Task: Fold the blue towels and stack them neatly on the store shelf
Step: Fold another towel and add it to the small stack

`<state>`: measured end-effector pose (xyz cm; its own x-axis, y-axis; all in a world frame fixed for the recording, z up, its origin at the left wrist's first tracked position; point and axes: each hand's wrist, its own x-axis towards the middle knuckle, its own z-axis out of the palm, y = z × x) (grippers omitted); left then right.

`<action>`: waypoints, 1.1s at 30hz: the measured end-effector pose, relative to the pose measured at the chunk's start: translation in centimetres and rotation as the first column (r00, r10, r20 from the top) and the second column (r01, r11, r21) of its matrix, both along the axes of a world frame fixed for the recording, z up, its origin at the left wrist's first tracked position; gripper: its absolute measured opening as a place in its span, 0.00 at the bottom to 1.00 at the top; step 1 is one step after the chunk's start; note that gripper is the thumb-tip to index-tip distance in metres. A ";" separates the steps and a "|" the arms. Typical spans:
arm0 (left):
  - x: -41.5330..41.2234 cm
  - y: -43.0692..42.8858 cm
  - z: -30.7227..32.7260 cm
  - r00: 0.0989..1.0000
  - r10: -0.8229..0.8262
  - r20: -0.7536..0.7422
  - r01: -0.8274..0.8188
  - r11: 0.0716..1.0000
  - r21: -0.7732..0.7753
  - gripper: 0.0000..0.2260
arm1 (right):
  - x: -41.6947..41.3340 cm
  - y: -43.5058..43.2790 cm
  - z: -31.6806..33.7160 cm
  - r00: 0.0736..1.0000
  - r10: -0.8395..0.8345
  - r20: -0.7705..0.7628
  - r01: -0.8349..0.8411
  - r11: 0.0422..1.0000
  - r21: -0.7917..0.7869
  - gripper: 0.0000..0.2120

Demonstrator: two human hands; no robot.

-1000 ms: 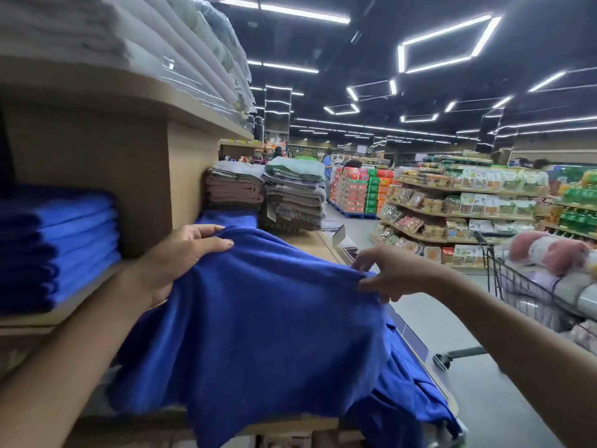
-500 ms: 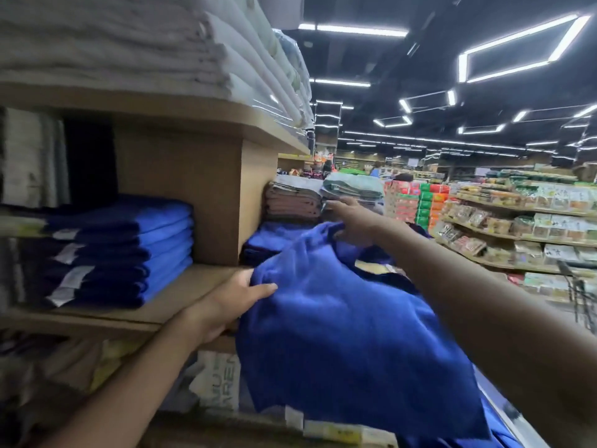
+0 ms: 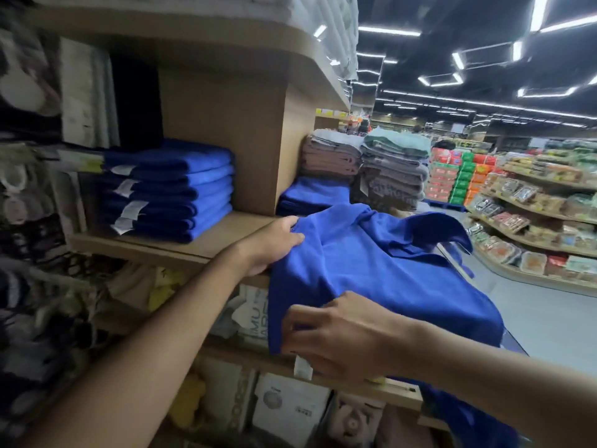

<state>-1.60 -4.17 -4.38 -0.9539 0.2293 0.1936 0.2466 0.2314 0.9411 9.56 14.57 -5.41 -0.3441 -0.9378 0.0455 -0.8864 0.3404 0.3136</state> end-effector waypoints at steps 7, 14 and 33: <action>0.9 -0.4 0.4 0.998 0.055 -0.010 -0.055 0.998 -0.016 0.11 | -0.2 -6.3 -2.0 0.964 -0.160 -0.211 0.194 0.969 0.152 0.16; -0.1 -0.3 0.0 0.992 0.116 0.052 -0.119 0.992 0.045 0.11 | 1.2 -3.4 1.2 0.992 -0.042 0.117 0.076 0.951 -0.300 0.10; -8.3 4.6 3.2 0.875 0.130 0.466 -0.216 0.967 0.136 0.09 | -4.1 7.3 2.0 0.610 0.129 0.782 0.747 0.236 -0.622 0.16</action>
